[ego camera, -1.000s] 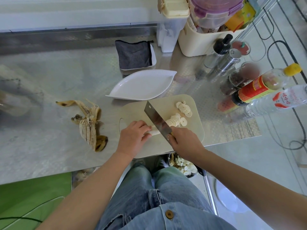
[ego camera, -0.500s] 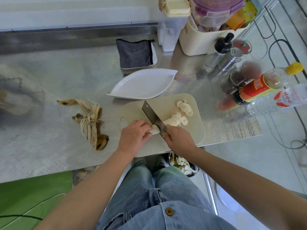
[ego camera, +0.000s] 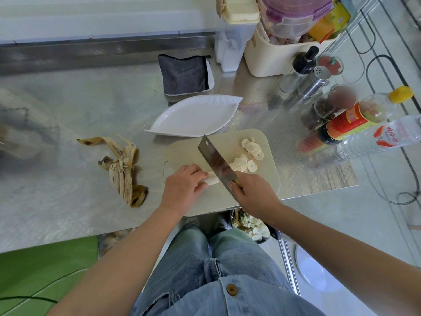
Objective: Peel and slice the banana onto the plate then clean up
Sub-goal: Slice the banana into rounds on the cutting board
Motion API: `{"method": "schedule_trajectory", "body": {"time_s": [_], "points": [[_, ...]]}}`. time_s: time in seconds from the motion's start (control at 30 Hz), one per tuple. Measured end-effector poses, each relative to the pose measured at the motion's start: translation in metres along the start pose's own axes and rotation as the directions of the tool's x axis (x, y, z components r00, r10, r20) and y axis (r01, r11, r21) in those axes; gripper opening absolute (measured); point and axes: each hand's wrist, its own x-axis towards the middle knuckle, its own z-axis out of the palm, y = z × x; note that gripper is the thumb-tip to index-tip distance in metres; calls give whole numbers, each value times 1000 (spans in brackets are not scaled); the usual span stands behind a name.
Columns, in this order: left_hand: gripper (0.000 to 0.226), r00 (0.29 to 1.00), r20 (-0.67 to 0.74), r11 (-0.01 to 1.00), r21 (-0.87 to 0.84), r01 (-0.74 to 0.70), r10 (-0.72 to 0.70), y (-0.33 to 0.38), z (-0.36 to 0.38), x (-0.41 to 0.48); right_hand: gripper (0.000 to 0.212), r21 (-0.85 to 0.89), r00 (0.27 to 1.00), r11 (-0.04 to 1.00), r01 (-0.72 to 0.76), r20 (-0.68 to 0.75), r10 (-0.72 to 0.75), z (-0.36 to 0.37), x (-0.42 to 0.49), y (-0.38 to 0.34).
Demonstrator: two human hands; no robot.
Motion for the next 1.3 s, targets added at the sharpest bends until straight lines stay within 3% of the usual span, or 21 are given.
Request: {"method": "schedule_trajectory", "body": {"time_s": [0.57, 0.77, 1.3], "points": [[24, 1000, 11, 1000, -4, -10, 10, -1, 0, 0, 19, -48, 996, 998, -44, 80, 48, 21, 13, -10], [41, 1000, 14, 1000, 10, -19, 19, -6, -7, -3, 15, 4, 999, 999, -33, 25, 33, 12, 10, -6], [23, 999, 34, 1000, -17, 2, -1, -13, -5, -3, 17, -45, 995, 998, -37, 87, 41, 3, 3, -11]]}}
